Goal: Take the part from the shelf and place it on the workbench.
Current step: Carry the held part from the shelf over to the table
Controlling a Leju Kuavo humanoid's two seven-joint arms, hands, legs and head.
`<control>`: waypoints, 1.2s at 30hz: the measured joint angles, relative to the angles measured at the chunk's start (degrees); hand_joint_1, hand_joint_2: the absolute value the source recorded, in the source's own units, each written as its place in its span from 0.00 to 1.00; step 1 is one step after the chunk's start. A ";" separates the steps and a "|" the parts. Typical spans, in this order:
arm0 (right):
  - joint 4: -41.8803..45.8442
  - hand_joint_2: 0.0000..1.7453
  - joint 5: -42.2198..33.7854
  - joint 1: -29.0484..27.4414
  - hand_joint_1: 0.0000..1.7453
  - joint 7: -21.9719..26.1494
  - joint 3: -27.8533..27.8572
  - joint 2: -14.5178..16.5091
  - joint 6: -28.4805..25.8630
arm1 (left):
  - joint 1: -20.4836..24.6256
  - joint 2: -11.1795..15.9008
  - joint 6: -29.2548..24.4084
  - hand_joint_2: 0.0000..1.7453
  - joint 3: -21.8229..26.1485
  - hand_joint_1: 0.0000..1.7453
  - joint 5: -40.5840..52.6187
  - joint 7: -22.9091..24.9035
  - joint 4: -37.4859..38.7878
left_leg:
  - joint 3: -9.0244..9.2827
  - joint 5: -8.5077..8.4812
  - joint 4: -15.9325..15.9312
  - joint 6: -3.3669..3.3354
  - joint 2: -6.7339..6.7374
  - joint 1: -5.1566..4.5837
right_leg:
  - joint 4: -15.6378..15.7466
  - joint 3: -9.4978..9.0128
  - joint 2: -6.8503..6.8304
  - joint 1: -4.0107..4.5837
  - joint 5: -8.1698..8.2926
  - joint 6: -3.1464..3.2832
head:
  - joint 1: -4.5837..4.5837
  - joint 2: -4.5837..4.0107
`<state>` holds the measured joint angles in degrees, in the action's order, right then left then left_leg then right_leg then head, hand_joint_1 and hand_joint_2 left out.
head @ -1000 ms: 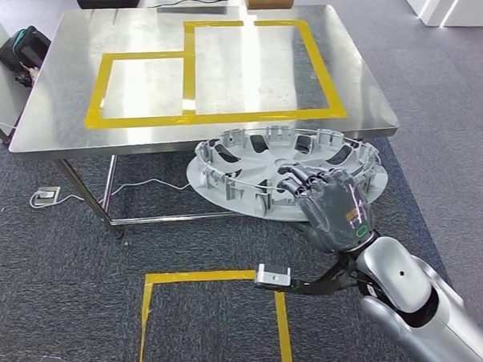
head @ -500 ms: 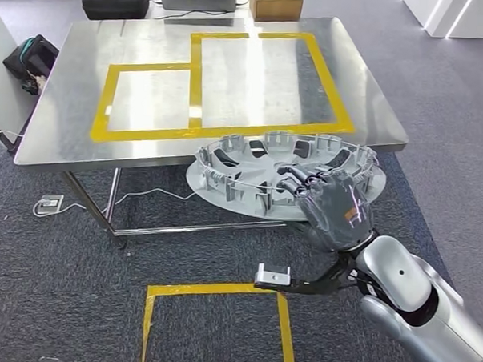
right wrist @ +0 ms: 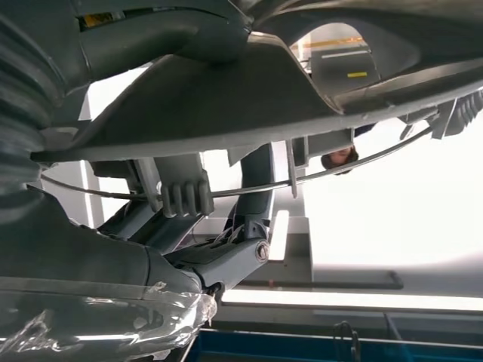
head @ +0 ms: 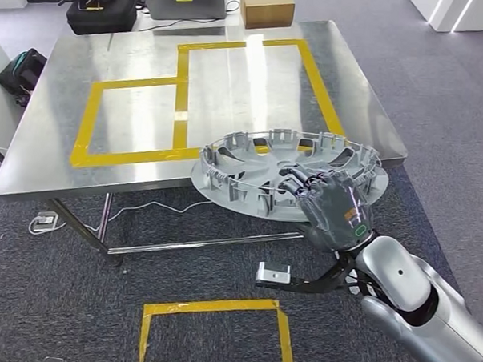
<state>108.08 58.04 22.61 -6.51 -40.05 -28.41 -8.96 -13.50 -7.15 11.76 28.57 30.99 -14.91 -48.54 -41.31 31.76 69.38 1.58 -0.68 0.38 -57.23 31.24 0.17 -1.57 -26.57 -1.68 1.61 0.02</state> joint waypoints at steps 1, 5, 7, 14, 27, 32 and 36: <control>-0.01 1.00 -0.02 0.00 1.00 0.00 -0.01 0.00 0.01 | -0.03 0.02 0.00 0.00 -0.02 0.00 0.00 0.00 0.01 | 1.09 -3.30 -3.72 0.09 0.15 0.14 | 0.11 -0.75 0.01 -0.06 -0.64 -0.26 | -0.01 0.00; -0.07 1.00 0.01 0.29 1.00 0.01 0.00 0.00 0.04 | 0.07 -0.04 -0.01 0.00 -0.28 0.00 -0.01 0.09 0.13 | 3.72 -9.39 -13.06 -0.36 1.14 0.32 | 1.28 -3.11 0.14 0.14 -3.37 -1.74 | -0.54 0.00; -0.07 1.00 0.00 0.52 1.00 0.02 0.01 0.01 0.04 | 0.05 -0.07 -0.10 0.00 -0.40 0.00 -0.17 0.12 0.13 | 4.32 -9.82 -13.14 -1.05 0.85 0.43 | 1.61 -3.90 -0.04 0.13 -4.20 -2.28 | -0.33 0.00; -0.16 1.00 -0.04 0.32 1.00 0.04 -0.06 0.02 0.08 | 0.03 0.14 -1.14 0.00 -0.82 0.00 -1.54 0.25 0.16 | 7.45 -8.15 -13.19 -3.30 0.24 -0.80 | -15.62 7.61 -0.20 1.14 -8.82 -1.44 | 0.32 0.00; -0.31 1.00 -0.21 0.63 1.00 0.08 -0.08 0.00 0.32 | 0.09 1.07 -1.59 0.00 -3.07 0.00 -2.78 0.55 0.51 | 0.91 -0.87 1.09 -0.50 0.03 -1.03 | 1.74 -1.77 0.04 1.74 -0.94 1.67 | -0.80 -0.04; -0.68 1.00 -0.25 0.57 1.00 0.15 -0.36 0.00 0.37 | -0.29 1.44 -2.44 0.00 -3.81 0.00 -3.94 0.58 1.03 | -0.47 -12.45 -7.02 0.45 0.23 -0.43 | 1.93 -7.26 0.18 0.77 -5.39 0.31 | -0.84 -0.04; -0.89 1.00 -0.23 1.04 1.00 0.21 -0.45 0.03 0.40 | -0.20 1.76 -2.84 0.00 -4.57 0.00 -4.62 0.84 1.43 | 2.84 -12.32 -12.89 -0.87 0.32 -0.50 | 2.74 -9.66 0.56 0.93 -6.63 -0.98 | -1.17 -0.03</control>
<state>107.20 57.81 23.64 -6.30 -40.50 -28.39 -8.56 -13.70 -5.39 8.92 24.00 26.38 -14.07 -47.12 -38.47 19.44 56.50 0.71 -0.35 -0.11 -54.49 21.58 0.74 -0.65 -33.21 -2.66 0.44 -0.01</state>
